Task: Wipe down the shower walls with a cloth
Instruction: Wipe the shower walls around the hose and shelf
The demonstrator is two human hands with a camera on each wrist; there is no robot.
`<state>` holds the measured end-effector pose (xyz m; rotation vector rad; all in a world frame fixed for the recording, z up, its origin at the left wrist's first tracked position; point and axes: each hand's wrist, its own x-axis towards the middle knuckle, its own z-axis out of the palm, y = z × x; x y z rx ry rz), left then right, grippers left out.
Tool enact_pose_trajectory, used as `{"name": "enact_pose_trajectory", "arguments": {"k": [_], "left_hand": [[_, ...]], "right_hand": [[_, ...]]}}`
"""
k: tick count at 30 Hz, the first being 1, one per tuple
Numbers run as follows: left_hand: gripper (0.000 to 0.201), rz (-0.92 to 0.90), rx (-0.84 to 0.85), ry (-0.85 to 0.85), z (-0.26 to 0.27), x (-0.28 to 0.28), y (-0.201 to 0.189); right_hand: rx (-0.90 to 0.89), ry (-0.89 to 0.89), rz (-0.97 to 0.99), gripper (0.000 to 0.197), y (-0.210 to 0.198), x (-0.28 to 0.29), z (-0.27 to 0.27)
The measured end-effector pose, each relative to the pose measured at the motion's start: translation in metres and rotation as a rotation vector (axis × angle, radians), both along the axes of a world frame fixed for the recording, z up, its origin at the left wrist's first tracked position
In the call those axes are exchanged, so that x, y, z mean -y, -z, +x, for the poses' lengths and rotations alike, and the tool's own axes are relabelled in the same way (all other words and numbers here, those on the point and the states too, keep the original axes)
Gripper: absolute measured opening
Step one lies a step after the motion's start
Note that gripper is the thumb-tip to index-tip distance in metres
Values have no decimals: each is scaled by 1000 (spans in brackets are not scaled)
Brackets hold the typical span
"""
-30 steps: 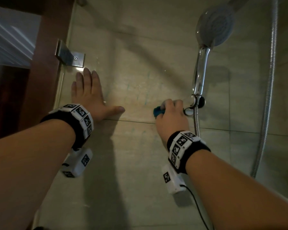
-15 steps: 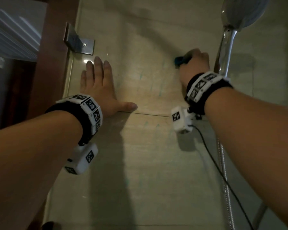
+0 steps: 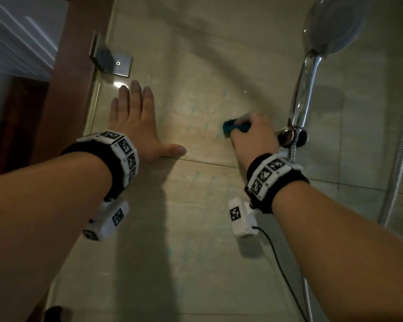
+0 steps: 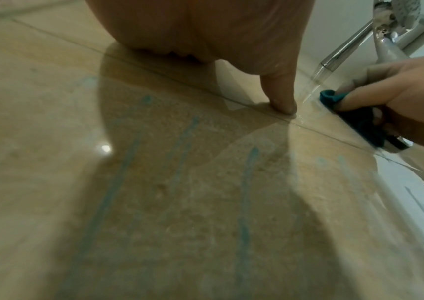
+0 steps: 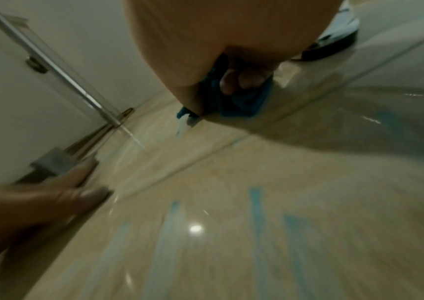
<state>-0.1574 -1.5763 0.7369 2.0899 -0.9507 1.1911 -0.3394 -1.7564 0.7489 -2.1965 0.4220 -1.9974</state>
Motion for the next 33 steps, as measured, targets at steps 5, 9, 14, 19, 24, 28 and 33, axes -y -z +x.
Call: {"name": "enact_pose_trajectory", "arguments": {"k": [5, 9, 14, 19, 24, 28, 33], "left_hand": [[162, 0, 8, -19, 0, 1, -1], [161, 3, 20, -22, 1, 0, 1], [158, 17, 22, -12, 2, 0, 2], [157, 16, 33, -25, 4, 1, 3], [157, 14, 37, -42, 2, 2, 3], [156, 12, 39, -48, 2, 2, 4], [156, 15, 21, -38, -1, 0, 4]], "right_hand": [[-115, -63, -76, 17, 45, 0, 7], [-63, -98, -50, 17, 25, 9, 6], [116, -114, 116, 12, -42, 14, 4], [182, -106, 198, 5, -98, 10, -6], [125, -67, 227, 66, -155, 31, -8], [136, -207, 190, 34, -151, 23, -11], [137, -270, 122, 42, -129, 20, -4]]}}
